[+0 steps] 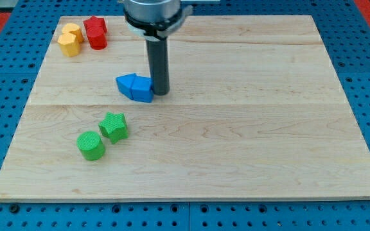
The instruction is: Push the blue blocks towards the left center of the board
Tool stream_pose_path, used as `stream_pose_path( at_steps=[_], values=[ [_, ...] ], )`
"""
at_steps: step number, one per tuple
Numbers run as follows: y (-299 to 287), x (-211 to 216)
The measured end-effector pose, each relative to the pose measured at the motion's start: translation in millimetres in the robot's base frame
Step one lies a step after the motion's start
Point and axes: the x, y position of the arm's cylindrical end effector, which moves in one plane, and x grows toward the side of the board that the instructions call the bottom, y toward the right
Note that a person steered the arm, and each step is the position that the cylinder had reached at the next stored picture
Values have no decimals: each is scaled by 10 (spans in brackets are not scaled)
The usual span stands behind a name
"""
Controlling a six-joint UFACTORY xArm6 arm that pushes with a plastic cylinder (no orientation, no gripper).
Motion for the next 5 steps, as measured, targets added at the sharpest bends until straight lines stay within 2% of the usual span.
stream_pose_path(
  at_steps=[1, 4, 5],
  values=[
    [-372, -184],
    [-1677, 7],
    [-1850, 7]
  ],
)
